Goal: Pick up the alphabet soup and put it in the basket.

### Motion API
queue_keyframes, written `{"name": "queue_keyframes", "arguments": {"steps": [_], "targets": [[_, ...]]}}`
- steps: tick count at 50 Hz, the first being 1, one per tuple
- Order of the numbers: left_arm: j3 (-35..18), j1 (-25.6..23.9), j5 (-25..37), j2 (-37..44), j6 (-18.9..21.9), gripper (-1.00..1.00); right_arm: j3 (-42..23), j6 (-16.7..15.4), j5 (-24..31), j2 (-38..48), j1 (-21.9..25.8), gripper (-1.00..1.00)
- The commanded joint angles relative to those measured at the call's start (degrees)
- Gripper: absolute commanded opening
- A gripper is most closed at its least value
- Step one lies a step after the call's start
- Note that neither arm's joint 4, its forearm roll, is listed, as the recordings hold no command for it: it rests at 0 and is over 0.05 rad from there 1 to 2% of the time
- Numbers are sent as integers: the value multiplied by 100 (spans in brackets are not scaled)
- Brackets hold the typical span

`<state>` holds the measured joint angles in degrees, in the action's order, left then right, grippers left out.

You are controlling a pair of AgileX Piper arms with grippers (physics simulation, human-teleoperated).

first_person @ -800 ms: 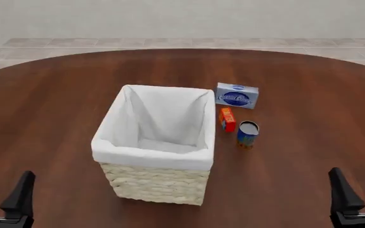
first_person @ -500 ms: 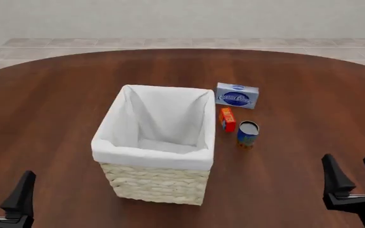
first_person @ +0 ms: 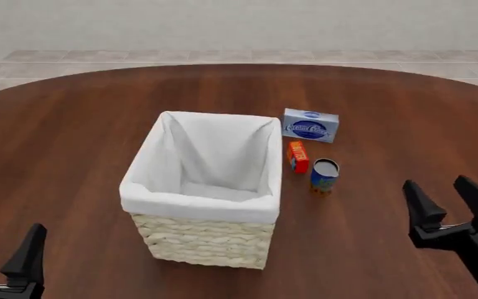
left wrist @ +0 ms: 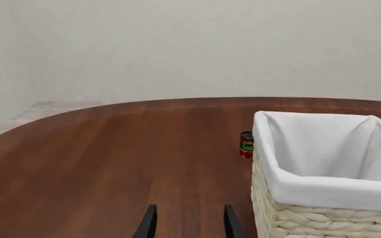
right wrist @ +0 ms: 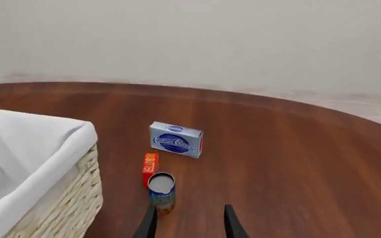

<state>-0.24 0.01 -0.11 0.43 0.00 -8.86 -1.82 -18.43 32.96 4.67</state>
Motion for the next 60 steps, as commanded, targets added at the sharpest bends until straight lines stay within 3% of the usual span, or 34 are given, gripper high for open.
{"name": "queue_keyframes", "arguments": {"steps": [1, 7, 11, 23, 41, 47, 60], "targets": [[0, 1, 0, 0, 0, 100, -894, -88, -453, 1750, 406, 100], [0, 0, 0, 0, 1, 100, -1292, -288, -536, 2561, 604, 100], [0, 0, 0, 0, 0, 100, -1652, -238, -532, 3322, 916, 100], [0, 1, 0, 0, -1, 100, -2539, -412, -381, 4664, 892, 100], [0, 0, 0, 1, -1, 100, -2795, -362, -223, 5860, 482, 100], [0, 1, 0, 0, 0, 100, -2906, -294, -139, 6224, 665, 100], [0, 0, 0, 1, -1, 100, -2965, -315, -165, 6495, 547, 100]]}}
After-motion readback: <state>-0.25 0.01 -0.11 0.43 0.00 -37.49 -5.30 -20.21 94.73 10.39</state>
